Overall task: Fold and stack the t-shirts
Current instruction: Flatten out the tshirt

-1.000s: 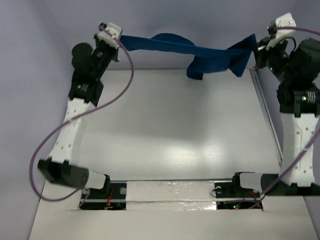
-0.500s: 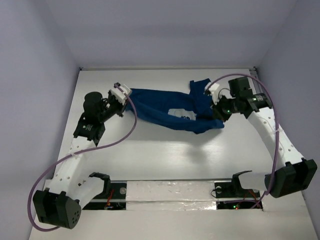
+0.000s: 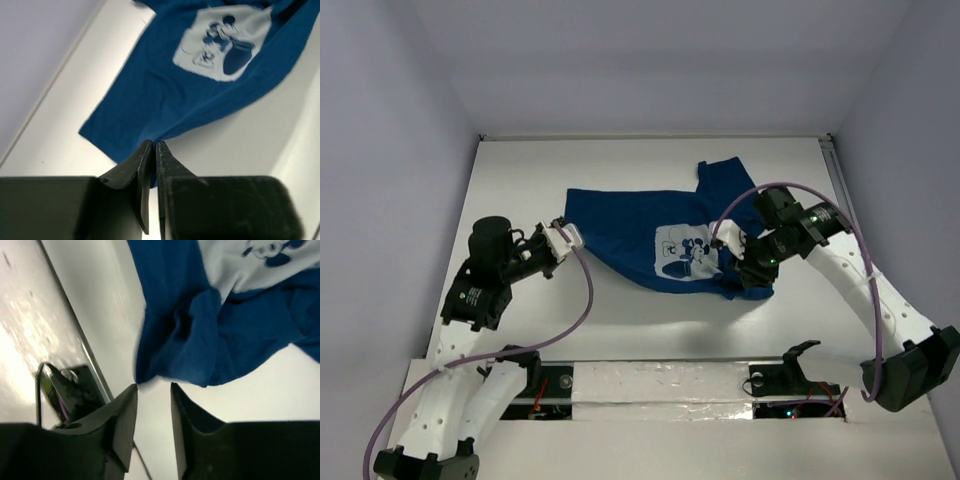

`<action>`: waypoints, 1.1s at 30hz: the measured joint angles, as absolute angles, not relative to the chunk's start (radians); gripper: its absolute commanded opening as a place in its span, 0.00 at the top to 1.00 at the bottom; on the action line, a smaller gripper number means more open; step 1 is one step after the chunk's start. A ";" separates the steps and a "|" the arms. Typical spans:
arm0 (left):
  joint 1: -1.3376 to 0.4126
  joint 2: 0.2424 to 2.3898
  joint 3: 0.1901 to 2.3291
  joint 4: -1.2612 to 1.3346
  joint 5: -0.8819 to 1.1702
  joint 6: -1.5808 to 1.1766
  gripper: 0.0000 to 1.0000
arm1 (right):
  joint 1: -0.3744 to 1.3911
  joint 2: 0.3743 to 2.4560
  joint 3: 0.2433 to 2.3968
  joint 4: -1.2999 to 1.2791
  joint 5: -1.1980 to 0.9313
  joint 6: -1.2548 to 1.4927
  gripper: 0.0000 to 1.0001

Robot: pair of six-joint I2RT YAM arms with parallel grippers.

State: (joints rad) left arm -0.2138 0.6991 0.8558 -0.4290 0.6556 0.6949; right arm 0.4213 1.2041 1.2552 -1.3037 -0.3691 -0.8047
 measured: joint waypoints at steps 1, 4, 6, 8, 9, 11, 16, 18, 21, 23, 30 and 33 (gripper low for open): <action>-0.214 0.696 0.856 -0.460 0.659 0.714 0.92 | 0.437 1.204 1.237 -1.309 -0.361 -0.813 0.57; -0.214 0.696 0.856 -0.548 0.664 0.765 0.92 | 0.447 1.219 1.186 -1.327 -0.326 -0.816 0.56; -0.214 0.699 0.856 -0.599 0.661 0.798 0.90 | 0.447 1.238 1.175 -1.338 -0.302 -0.816 0.54; -0.214 0.696 0.856 -0.639 0.650 0.824 0.88 | 0.447 1.243 1.177 -1.336 -0.284 -0.816 0.54; -0.214 0.692 0.856 -0.657 0.644 0.839 0.87 | 0.447 1.243 1.182 -1.340 -0.278 -0.815 0.54; -0.214 0.683 0.857 -0.696 0.629 0.872 0.82 | 0.447 1.243 1.199 -1.341 -0.264 -0.812 0.54; -0.214 0.669 0.870 -0.727 0.580 0.892 0.83 | 0.447 1.269 1.249 -1.224 -0.150 -0.734 0.54; -0.214 0.656 0.854 -0.655 0.542 0.859 0.85 | 0.447 1.314 1.269 -1.144 -0.108 -0.689 0.57; -0.214 0.651 0.772 -0.457 0.494 0.775 0.90 | 0.447 1.422 1.320 -1.031 -0.038 -0.609 0.73; -0.214 0.702 0.730 -0.339 0.470 0.722 1.00 | 0.447 1.523 1.393 -0.976 0.002 -0.556 0.88; -0.214 1.243 0.845 -0.070 0.402 0.560 1.00 | 0.418 1.825 1.658 -0.905 0.052 -0.423 1.00; -0.214 1.458 0.934 -0.030 0.376 0.508 1.00 | 0.411 1.863 1.677 -0.905 0.061 -0.391 1.00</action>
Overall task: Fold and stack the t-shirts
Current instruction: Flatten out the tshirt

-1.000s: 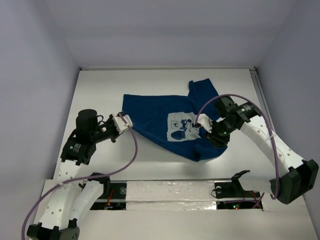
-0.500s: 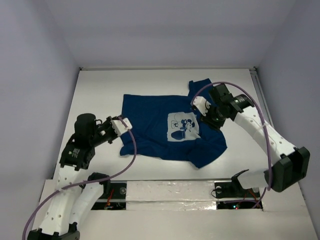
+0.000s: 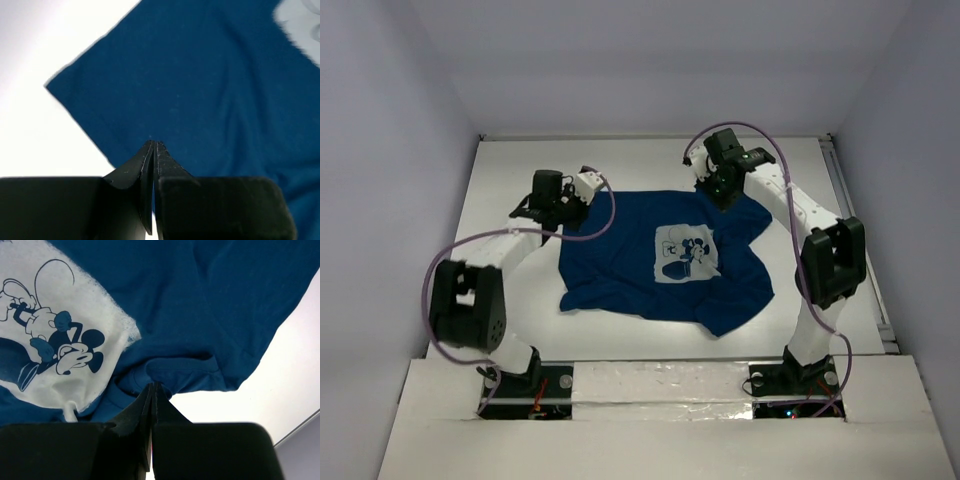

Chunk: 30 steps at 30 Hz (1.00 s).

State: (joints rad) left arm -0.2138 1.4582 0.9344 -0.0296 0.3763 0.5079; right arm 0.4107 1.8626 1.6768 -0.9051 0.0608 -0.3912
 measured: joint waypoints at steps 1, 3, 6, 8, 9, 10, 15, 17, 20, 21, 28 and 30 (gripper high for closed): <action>-0.214 1.514 0.956 -0.019 0.368 0.492 1.00 | 0.408 1.865 1.677 -0.908 0.063 -0.384 1.00; -0.214 1.597 0.995 -0.001 0.349 0.469 1.00 | 0.407 1.864 1.677 -0.909 0.063 -0.372 1.00; -0.214 1.721 1.084 0.001 0.323 0.429 1.00 | 0.407 1.856 1.671 -0.907 0.055 -0.361 1.00; -0.214 1.792 1.141 0.008 0.310 0.401 1.00 | 0.407 1.834 1.647 -0.904 0.045 -0.358 1.00; -0.214 1.816 1.159 0.014 0.305 0.388 1.00 | 0.407 1.820 1.632 -0.905 0.041 -0.358 1.00; -0.214 1.837 1.171 0.018 0.301 0.375 1.00 | 0.407 1.805 1.618 -0.906 0.034 -0.355 1.00; -0.220 1.899 1.224 0.001 0.280 0.312 1.00 | 0.407 1.717 1.552 -0.910 -0.021 -0.351 0.99; -0.223 1.921 1.252 -0.012 0.274 0.290 1.00 | 0.407 1.710 1.546 -0.912 -0.043 -0.351 0.99; -0.228 1.941 1.269 -0.023 0.258 0.266 1.00 | 0.407 1.720 1.537 -0.915 -0.073 -0.351 0.99; -0.230 1.945 1.271 -0.028 0.250 0.261 1.00 | 0.407 1.729 1.536 -0.918 -0.083 -0.351 1.00; -0.236 1.994 1.300 -0.058 0.139 0.241 1.00 | 0.407 1.822 1.536 -0.930 -0.124 -0.341 1.00; -0.236 2.009 1.323 -0.065 0.096 0.235 1.00 | 0.407 1.827 1.536 -0.935 -0.131 -0.340 1.00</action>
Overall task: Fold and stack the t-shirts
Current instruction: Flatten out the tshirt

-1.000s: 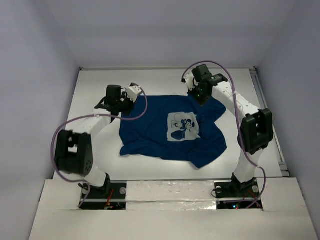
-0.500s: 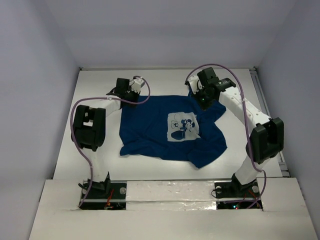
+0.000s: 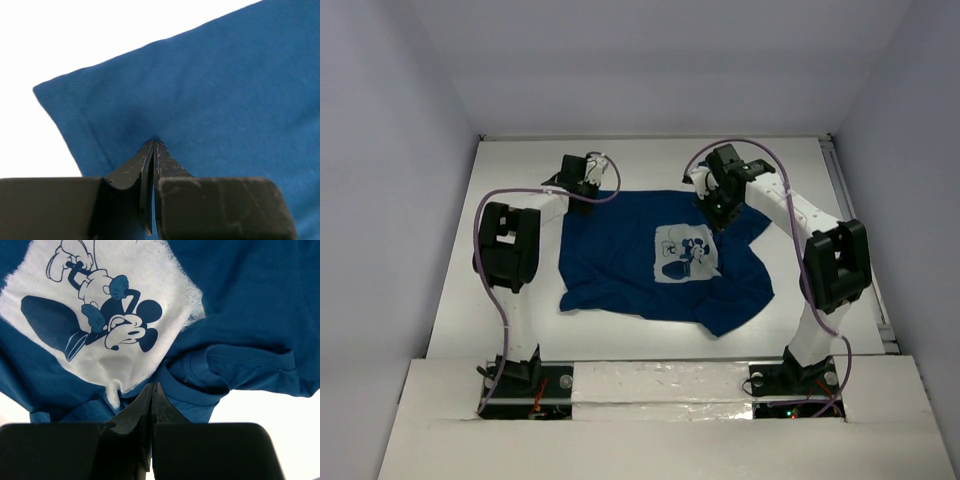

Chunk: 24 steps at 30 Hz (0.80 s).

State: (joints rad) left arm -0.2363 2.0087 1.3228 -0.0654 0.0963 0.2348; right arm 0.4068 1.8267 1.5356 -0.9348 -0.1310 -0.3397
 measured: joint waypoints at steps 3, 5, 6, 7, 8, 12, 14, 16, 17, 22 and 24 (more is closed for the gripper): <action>-0.239 2.028 1.352 -0.073 0.037 0.221 1.00 | 0.407 1.821 1.535 -0.934 -0.139 -0.339 1.00; -0.242 2.045 1.376 -0.080 -0.013 0.212 1.00 | 0.407 1.816 1.531 -0.933 -0.139 -0.337 1.00; -0.244 2.054 1.388 -0.080 -0.044 0.206 1.00 | 0.407 1.811 1.525 -0.933 -0.139 -0.336 1.00; -0.245 2.064 1.398 -0.078 -0.082 0.200 1.00 | 0.407 1.806 1.520 -0.934 -0.139 -0.336 1.00; -0.246 2.072 1.406 -0.072 -0.122 0.196 1.00 | 0.407 1.801 1.514 -0.933 -0.139 -0.336 1.00; -0.239 2.105 1.439 -0.064 -0.245 0.175 1.00 | 0.407 1.789 1.505 -0.934 -0.138 -0.335 1.00; -0.220 2.131 1.473 -0.068 -0.285 0.166 1.00 | 0.407 1.789 1.504 -0.933 -0.128 -0.333 1.00; -0.196 2.156 1.510 -0.077 -0.303 0.159 1.00 | 0.407 1.789 1.500 -0.932 -0.112 -0.331 0.98; -0.182 2.167 1.529 -0.082 -0.313 0.157 1.00 | 0.407 1.789 1.496 -0.931 -0.105 -0.330 0.95; -0.107 2.230 1.629 -0.116 -0.341 0.157 1.00 | 0.407 1.801 1.478 -0.935 -0.070 -0.339 0.82; -0.075 2.251 1.664 -0.129 -0.345 0.158 1.00 | 0.407 1.808 1.463 -0.939 -0.056 -0.352 0.81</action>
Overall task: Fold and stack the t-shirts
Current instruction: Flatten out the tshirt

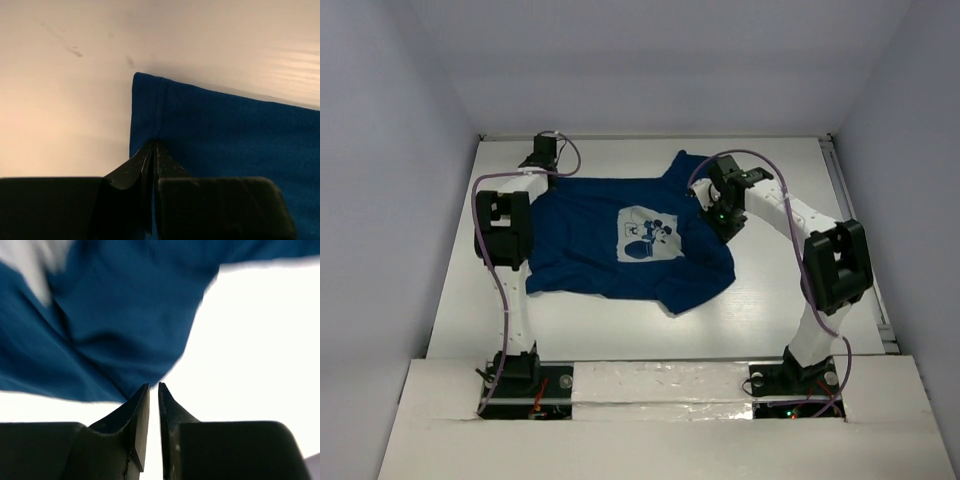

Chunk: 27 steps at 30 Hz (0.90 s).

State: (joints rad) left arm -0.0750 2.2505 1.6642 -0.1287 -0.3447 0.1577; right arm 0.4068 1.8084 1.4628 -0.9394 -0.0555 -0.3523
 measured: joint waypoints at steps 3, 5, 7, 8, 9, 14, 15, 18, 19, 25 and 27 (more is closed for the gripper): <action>-0.048 2.261 1.685 -0.146 -0.348 0.159 1.00 | 0.409 1.816 1.422 -0.946 -0.040 -0.372 0.81; -0.043 2.268 1.700 -0.163 -0.348 0.159 1.00 | 0.414 1.822 1.394 -0.957 -0.032 -0.381 0.81; -0.045 2.274 1.716 -0.178 -0.341 0.158 1.00 | 0.427 1.834 1.368 -0.959 -0.029 -0.389 0.81; -0.047 2.274 1.718 -0.181 -0.335 0.156 1.00 | 0.434 1.843 1.359 -0.960 -0.030 -0.390 0.81; -0.050 2.274 1.718 -0.184 -0.329 0.155 1.00 | 0.441 1.855 1.354 -0.960 -0.030 -0.393 0.80; -0.051 2.272 1.714 -0.181 -0.311 0.155 1.00 | 0.459 1.913 1.358 -0.959 -0.029 -0.390 0.57; -0.051 2.268 1.708 -0.177 -0.307 0.154 1.00 | 0.460 1.923 1.365 -0.959 -0.029 -0.390 0.51; -0.050 2.254 1.685 -0.167 -0.295 0.155 1.00 | 0.460 1.941 1.391 -0.957 -0.020 -0.388 0.48; -0.051 2.247 1.678 -0.166 -0.291 0.155 1.00 | 0.460 1.944 1.400 -0.957 -0.012 -0.386 0.47; -0.051 2.225 1.650 -0.170 -0.267 0.155 1.00 | 0.460 1.951 1.428 -0.950 0.041 -0.366 0.45; -0.051 2.224 1.649 -0.171 -0.262 0.155 1.00 | 0.459 1.953 1.428 -0.949 0.055 -0.362 0.45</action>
State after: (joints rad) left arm -0.0505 2.2238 1.6493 -0.1715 -0.2615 0.1555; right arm 0.4595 1.9530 1.4277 -0.9489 0.0551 -0.3618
